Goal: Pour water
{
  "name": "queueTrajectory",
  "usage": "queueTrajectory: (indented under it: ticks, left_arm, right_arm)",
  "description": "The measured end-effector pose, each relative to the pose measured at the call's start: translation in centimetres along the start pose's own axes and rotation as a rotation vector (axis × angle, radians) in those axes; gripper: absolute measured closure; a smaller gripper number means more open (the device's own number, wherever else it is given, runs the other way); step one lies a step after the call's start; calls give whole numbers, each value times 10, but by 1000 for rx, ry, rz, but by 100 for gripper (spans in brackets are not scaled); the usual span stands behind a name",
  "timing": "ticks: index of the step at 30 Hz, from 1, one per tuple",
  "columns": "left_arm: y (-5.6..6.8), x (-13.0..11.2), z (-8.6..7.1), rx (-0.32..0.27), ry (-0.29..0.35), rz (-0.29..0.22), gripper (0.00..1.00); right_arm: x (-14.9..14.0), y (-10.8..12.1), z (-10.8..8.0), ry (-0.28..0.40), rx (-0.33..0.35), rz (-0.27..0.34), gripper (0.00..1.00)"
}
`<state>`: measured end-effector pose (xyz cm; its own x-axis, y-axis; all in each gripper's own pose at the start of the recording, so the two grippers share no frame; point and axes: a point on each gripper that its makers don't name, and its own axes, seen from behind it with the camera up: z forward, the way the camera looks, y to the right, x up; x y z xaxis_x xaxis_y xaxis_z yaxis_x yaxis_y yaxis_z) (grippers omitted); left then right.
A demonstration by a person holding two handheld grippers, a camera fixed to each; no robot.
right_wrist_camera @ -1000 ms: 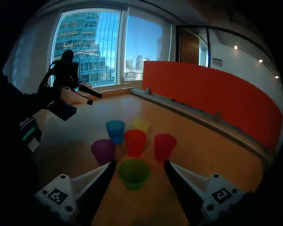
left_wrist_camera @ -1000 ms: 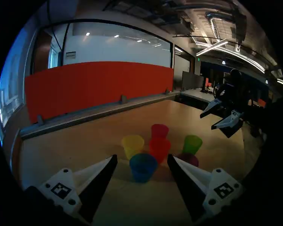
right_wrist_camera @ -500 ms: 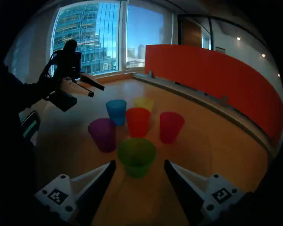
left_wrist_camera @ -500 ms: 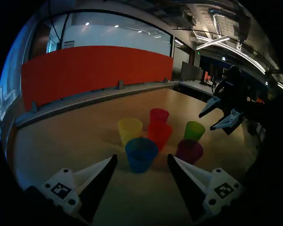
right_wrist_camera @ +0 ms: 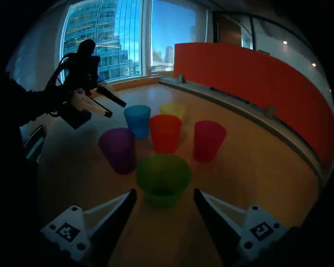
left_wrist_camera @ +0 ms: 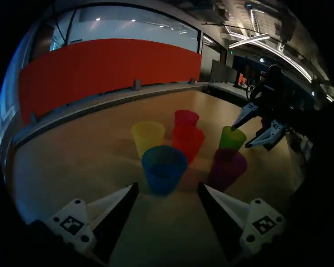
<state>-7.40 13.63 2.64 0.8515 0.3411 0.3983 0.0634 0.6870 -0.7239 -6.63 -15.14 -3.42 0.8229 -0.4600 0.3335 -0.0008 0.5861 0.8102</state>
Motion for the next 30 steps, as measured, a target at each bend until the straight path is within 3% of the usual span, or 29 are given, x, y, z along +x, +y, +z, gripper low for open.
queueTrajectory:
  ticks: [12,30]
  left_arm:
    - [-8,-8,24,6,-47,9,2]
    - [-4,5,51,-21,-56,28,1]
  right_arm:
    - [0,1,17,-15,10,-3,1]
    - [4,3,32,-19,29,5,1]
